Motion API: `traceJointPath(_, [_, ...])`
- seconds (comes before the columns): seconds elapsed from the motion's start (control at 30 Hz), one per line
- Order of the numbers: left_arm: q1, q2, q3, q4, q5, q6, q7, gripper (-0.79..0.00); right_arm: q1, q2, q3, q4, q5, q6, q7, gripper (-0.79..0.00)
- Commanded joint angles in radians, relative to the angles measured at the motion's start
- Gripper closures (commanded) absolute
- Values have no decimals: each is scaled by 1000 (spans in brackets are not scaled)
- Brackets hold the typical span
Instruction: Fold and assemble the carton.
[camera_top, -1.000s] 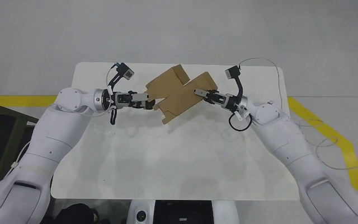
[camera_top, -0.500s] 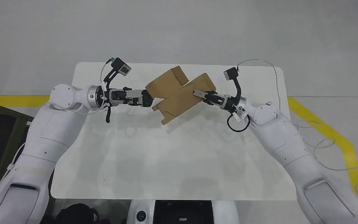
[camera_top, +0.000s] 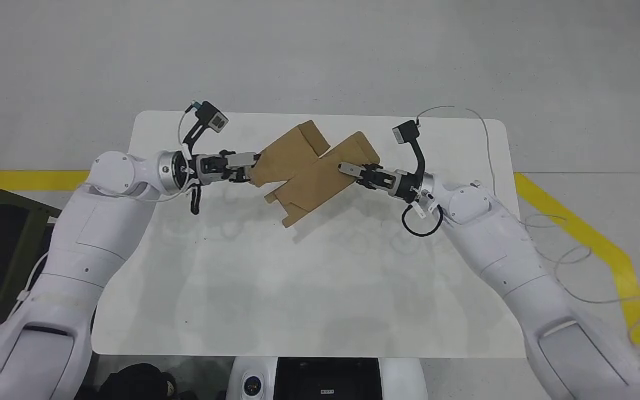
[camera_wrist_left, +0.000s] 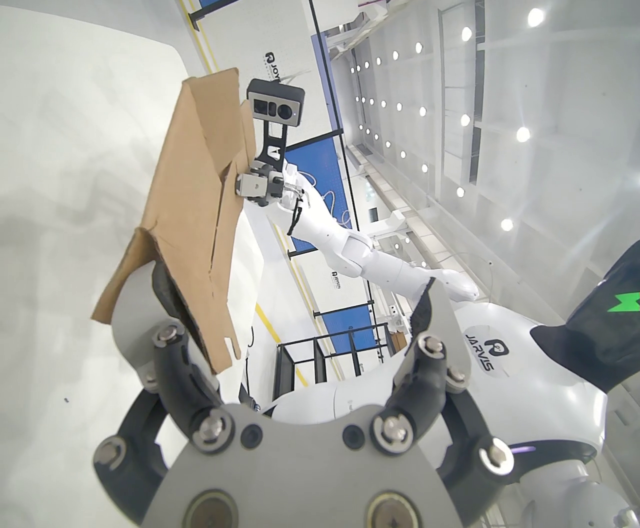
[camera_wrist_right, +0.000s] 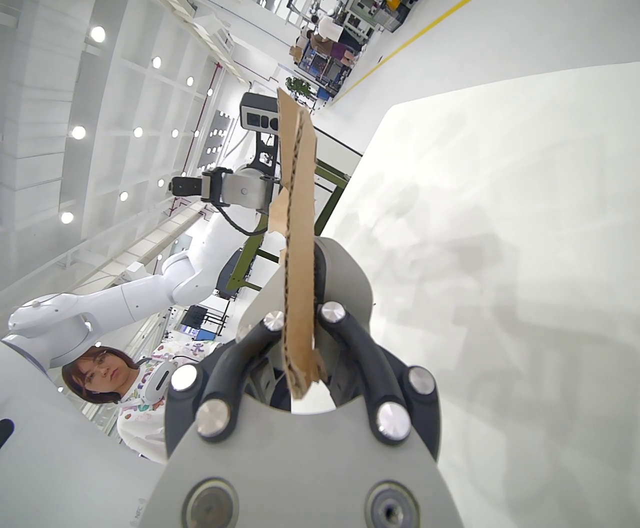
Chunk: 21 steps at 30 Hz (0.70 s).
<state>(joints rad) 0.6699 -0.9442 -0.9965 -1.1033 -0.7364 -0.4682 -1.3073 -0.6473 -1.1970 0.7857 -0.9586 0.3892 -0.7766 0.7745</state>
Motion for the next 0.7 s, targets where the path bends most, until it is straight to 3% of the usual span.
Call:
traceJointPath(0.0, [0,-3,1,5,10,-1,8,-785,0,-2,3,2,-1,0,3,0])
traceJointPath(0.1, [0,-6,1,9,16,0,7,-785,0,-6,7,5,-2,-4,7,0])
traceJointPath(0.27, [2,-10,-4,13,26,-1,1,-610,-2,-11,15,11,-5,-3,10,0])
traceJointPath(0.4, [3,-13,-7,16,46,-9,-6,-548,-3,-14,20,14,-12,-2,13,0])
traceJointPath(0.67, [1,-15,-10,27,138,-48,10,-563,-5,-20,33,20,-21,-3,21,0])
